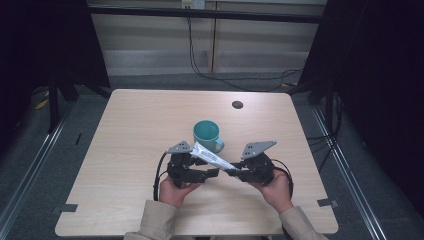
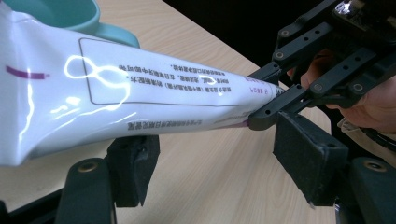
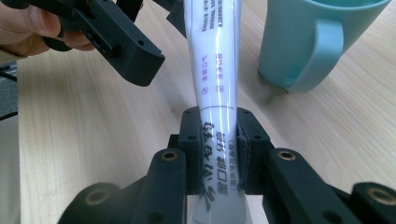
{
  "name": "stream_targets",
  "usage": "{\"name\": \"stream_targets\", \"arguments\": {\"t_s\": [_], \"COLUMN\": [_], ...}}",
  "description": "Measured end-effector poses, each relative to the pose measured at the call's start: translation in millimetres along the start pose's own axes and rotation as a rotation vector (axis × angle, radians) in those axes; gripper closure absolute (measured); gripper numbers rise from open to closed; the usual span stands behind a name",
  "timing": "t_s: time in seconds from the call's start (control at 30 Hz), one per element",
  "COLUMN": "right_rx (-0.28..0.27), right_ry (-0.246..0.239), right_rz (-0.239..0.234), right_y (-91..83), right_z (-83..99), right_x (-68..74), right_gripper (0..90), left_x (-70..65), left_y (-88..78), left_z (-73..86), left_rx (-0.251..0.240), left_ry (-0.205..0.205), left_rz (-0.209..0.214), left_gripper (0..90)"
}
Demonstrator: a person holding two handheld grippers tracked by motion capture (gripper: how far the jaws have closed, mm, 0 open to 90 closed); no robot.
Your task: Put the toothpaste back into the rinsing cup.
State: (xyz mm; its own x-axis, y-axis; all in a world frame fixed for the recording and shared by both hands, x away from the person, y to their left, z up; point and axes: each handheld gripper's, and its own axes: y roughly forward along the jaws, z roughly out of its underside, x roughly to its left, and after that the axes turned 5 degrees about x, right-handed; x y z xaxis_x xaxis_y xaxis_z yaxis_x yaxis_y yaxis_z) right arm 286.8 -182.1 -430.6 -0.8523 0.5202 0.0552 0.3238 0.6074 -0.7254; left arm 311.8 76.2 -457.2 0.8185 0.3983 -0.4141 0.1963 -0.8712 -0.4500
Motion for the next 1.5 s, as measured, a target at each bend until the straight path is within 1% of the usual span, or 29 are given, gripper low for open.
{"name": "stream_targets", "arguments": {"t_s": [0.1,0.17,0.33,0.43,0.6,0.67,0.73,0.8,0.87,0.97,1.07,1.1,1.13,1.17,1.2,1.3,1.4,1.5], "right_rx": [-0.014,-0.017,-0.028,-0.035,-0.042,-0.040,-0.041,-0.050,-0.054,-0.051,-0.058,-0.059,-0.054,-0.050,-0.051,-0.050,-0.043,-0.046], "right_ry": [0.007,0.007,0.009,0.007,0.006,0.000,0.000,0.000,0.001,-0.002,0.005,0.004,0.001,0.000,-0.002,0.010,0.021,0.015], "right_rz": [-0.006,0.003,-0.011,-0.010,-0.015,-0.018,-0.024,-0.025,-0.025,-0.015,-0.021,-0.022,-0.022,-0.018,-0.019,-0.026,-0.037,-0.033], "right_y": [-1.1,-1.3,2.8,6.4,12.0,13.8,15.6,16.9,16.6,16.3,17.6,19.0,20.1,22.2,23.9,26.9,29.8,31.3], "right_z": [-0.7,-1.8,-2.2,-2.7,-5.6,-7.4,-8.6,-8.6,-7.1,-6.2,-6.4,-7.0,-7.3,-7.5,-7.3,-6.7,-7.1,-7.1], "right_x": [-0.5,1.0,6.4,9.1,11.0,12.4,13.9,15.1,15.5,16.0,16.5,17.4,18.0,19.0,19.0,20.0,20.8,22.4], "right_gripper": [75.2,75.3,75.2,75.2,75.2,75.2,75.3,75.2,75.2,75.2,75.0,74.9,74.8,74.6,74.5,74.1,73.0,71.4], "left_x": [1.0,0.9,3.4,3.6,6.3,6.9,6.9,6.6,7.0,5.8,6.3,5.8,5.1,5.1,3.2,0.1,-5.8,-11.6], "left_y": [-2.7,-2.5,-3.4,-4.6,-7.6,-6.8,-6.5,-7.2,-7.5,-7.2,-11.0,-11.6,-12.8,-12.8,-13.2,-13.1,-12.4,-12.2], "left_z": [-1.7,-2.6,-1.9,-2.3,-1.8,-2.3,-2.4,-2.3,-2.2,-3.2,-2.6,-2.9,-4.0,-4.0,-5.5,-7.8,-11.6,-16.6], "left_rx": [-0.031,-0.035,-0.060,-0.060,-0.085,-0.084,-0.099,-0.114,-0.123,-0.128,-0.163,-0.169,-0.168,-0.168,-0.166,-0.162,-0.147,-0.130], "left_ry": [-0.027,-0.038,-0.081,-0.082,-0.117,-0.120,-0.131,-0.136,-0.140,-0.147,-0.160,-0.161,-0.149,-0.149,-0.139,-0.119,-0.082,-0.046], "left_rz": [0.021,0.017,0.027,0.018,0.018,0.016,0.022,0.021,0.031,0.023,0.028,0.026,0.021,0.021,0.017,0.008,-0.010,-0.023], "left_gripper": [32.8,32.6,30.5,31.1,33.5,34.3,35.3,37.8,43.1,44.5,50.5,53.9,55.5,57.9,59.5,63.7,67.9,71.1]}}
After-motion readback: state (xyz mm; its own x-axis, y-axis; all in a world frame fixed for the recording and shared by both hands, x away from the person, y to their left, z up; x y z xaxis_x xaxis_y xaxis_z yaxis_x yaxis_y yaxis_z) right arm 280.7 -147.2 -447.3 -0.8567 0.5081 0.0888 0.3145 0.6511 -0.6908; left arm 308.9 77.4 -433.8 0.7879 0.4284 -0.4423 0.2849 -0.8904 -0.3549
